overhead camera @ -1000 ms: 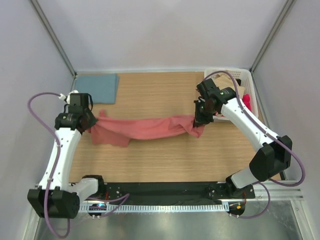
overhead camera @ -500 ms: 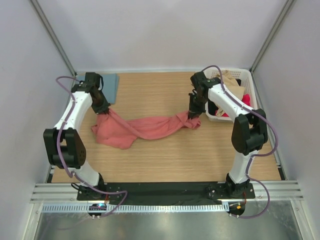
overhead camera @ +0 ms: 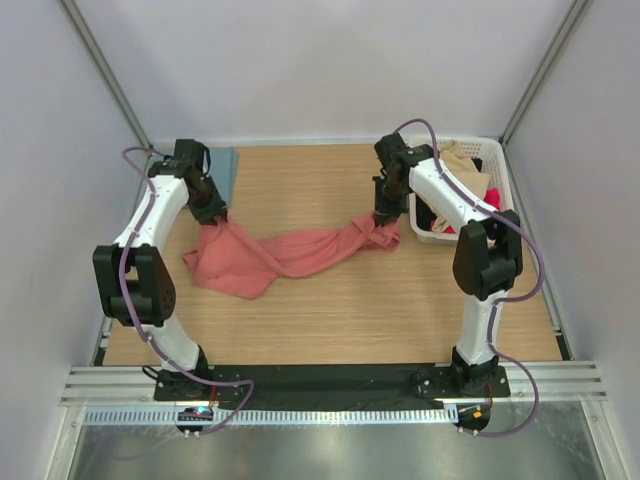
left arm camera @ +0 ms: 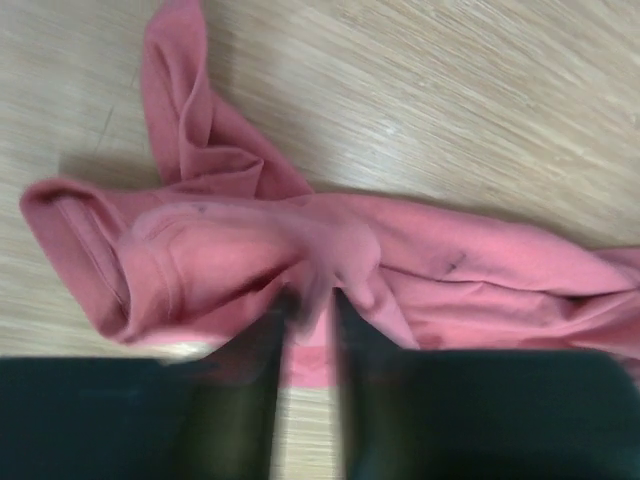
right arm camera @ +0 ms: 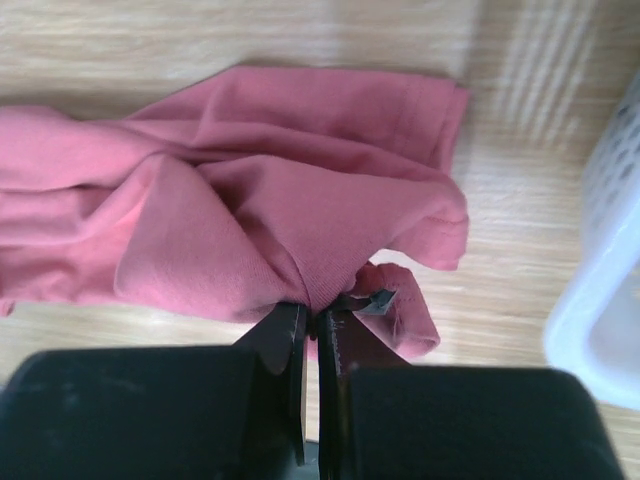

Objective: Fold and stack the t-shirts
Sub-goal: Flatten the tshirt out

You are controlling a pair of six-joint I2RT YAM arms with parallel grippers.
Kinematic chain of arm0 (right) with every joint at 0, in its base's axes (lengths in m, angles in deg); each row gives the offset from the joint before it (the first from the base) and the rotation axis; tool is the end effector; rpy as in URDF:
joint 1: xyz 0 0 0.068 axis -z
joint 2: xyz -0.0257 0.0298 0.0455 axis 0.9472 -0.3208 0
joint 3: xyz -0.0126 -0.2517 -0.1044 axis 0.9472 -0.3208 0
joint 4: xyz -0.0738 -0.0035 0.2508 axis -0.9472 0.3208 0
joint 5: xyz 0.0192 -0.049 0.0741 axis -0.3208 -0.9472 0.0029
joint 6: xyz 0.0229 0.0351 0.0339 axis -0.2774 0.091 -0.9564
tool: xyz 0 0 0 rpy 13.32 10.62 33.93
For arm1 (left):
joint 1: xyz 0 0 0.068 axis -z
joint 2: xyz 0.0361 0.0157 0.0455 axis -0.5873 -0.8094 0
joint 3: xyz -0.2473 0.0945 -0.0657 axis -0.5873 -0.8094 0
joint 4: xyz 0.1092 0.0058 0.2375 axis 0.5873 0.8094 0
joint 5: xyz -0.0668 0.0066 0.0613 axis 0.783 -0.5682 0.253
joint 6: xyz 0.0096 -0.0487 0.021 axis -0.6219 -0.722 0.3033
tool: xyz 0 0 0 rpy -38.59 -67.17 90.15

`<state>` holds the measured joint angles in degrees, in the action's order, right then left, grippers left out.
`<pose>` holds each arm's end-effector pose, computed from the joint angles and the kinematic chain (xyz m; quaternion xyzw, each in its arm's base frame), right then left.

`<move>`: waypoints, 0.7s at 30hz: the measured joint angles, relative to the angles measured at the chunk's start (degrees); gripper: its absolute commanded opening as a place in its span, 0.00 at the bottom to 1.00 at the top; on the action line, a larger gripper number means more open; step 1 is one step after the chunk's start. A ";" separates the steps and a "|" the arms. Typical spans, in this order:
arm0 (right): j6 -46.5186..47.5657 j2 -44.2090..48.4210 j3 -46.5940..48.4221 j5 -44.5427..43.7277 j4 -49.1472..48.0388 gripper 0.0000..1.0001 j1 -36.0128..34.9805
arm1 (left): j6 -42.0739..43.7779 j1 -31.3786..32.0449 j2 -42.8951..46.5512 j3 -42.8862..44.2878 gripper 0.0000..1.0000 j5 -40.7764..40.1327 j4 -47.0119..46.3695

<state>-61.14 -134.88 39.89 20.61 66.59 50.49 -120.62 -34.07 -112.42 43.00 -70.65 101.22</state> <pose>0.3765 0.1453 0.2600 0.0101 0.9868 0.0877 0.1358 0.3534 -0.0123 0.2788 -0.2464 0.9465 -0.0683 0.1967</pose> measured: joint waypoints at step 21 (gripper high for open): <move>5.81 -4.57 4.13 -12.44 4.17 0.45 -1.81 | -6.38 -11.78 23.89 -28.39 0.55 -4.28 -0.15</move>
<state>-55.33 -139.45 44.02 8.17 70.77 48.68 -127.01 -45.86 -88.53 14.61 -74.93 101.06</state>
